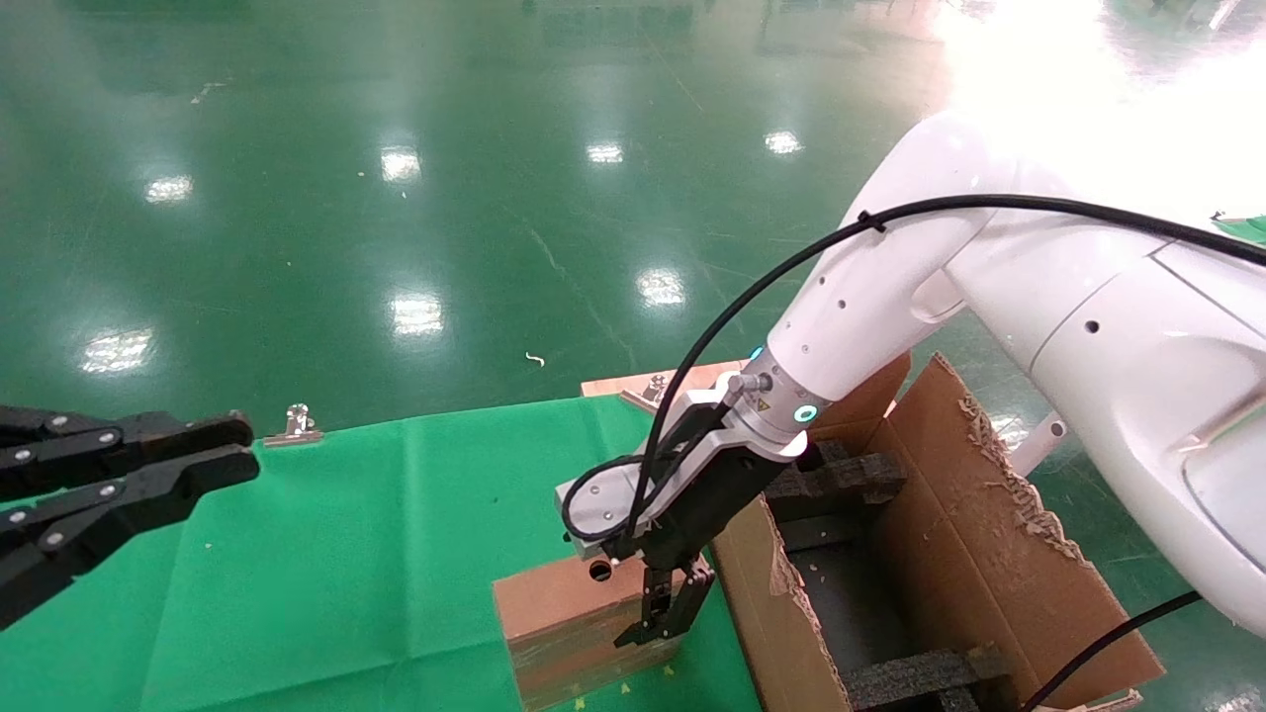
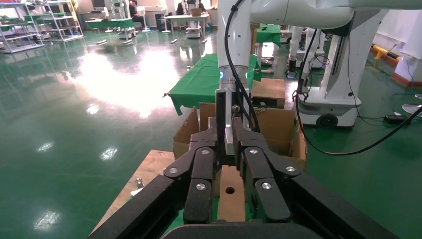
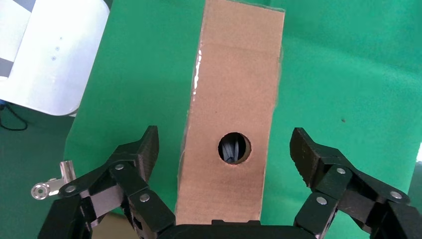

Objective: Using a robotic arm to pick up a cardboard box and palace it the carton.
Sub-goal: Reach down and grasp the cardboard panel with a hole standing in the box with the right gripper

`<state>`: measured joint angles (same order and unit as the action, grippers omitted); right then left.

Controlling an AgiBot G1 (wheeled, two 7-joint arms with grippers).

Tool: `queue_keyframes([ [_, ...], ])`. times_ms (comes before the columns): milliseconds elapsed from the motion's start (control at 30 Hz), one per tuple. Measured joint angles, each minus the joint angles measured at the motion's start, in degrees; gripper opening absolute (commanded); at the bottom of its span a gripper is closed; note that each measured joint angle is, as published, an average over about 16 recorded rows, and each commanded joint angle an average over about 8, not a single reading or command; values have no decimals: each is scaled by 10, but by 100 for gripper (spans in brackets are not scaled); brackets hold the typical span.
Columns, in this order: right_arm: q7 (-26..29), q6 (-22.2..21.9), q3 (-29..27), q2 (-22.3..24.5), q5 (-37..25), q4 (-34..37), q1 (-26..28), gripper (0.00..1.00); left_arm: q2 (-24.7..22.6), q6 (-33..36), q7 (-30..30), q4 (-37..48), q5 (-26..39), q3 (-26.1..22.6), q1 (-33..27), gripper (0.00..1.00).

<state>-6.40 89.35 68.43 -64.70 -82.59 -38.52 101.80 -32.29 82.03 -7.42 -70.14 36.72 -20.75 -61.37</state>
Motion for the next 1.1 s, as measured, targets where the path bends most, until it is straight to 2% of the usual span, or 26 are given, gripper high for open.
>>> queue_keyframes([
  [1100, 3, 0, -4, 6, -2, -8, 4, 0, 0, 0, 0, 0, 0, 0, 0, 100],
])
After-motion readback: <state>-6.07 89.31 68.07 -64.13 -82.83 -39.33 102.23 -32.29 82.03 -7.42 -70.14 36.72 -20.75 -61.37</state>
